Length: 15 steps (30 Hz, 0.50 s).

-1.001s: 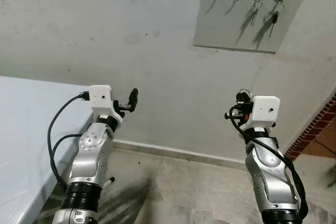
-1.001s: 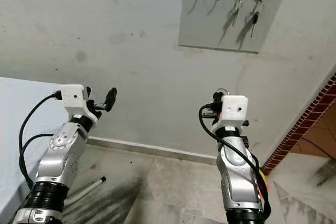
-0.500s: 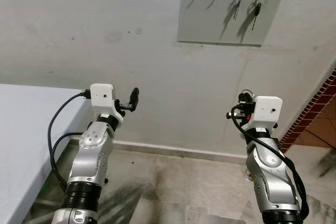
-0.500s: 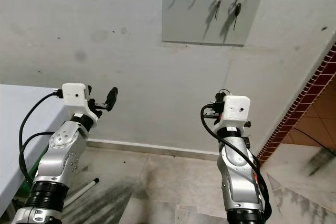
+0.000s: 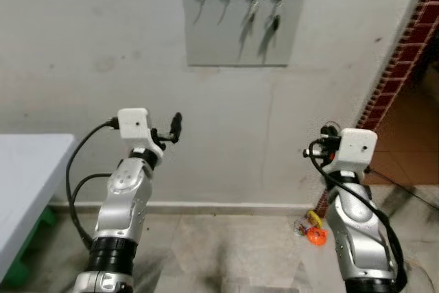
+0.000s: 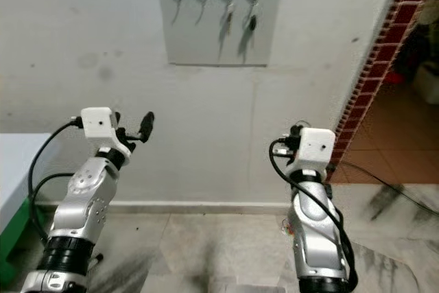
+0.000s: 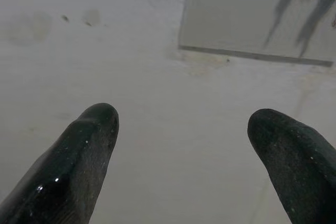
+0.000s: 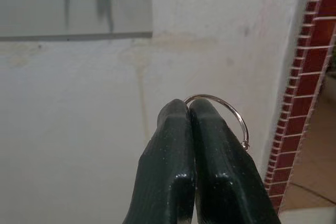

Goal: Hang keys on a hook

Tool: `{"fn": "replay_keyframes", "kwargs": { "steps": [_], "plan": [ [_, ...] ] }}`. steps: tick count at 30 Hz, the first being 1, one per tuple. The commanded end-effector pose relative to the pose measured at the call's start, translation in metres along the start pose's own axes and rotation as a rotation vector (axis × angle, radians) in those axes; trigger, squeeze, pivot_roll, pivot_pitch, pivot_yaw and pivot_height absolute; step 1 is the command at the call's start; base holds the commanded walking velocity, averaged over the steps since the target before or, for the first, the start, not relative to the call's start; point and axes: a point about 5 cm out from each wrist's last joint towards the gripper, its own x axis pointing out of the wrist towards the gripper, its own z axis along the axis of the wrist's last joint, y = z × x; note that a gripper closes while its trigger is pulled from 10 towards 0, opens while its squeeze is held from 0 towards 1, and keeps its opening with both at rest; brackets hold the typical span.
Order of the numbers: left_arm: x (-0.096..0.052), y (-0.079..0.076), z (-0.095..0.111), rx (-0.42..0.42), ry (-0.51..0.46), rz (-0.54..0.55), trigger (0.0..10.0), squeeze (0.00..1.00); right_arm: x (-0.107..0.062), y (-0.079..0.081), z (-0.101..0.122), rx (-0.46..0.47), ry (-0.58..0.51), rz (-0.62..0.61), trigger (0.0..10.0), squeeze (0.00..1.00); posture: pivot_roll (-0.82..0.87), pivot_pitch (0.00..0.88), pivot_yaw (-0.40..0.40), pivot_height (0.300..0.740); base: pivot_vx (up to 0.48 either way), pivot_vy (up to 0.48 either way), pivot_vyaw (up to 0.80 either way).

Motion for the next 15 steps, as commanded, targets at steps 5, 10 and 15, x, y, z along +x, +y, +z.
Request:
{"fn": "replay_keyframes", "kwargs": {
  "steps": [5,10,15],
  "plan": [
    [0.0001,0.0014,-0.0012,0.011,0.021,0.007,10.0,0.00,0.0059,-0.0024,0.0044,0.006,0.028,-0.041,10.0,0.00,-0.06,0.000,0.033,0.740,0.000,0.000,0.00],
    [0.0004,0.0014,-0.0019,0.011,0.028,0.009,10.0,0.00,0.0064,-0.0007,0.0024,0.079,0.068,-0.016,10.0,0.00,-0.06,0.000,0.035,0.740,0.000,0.000,0.00],
    [0.0005,0.0013,-0.0035,0.016,0.049,0.006,10.0,0.00,0.0066,-0.0019,0.0042,0.105,0.074,-0.032,10.0,0.00,-0.06,0.000,0.035,0.740,0.000,0.000,0.00]
  ]
}}
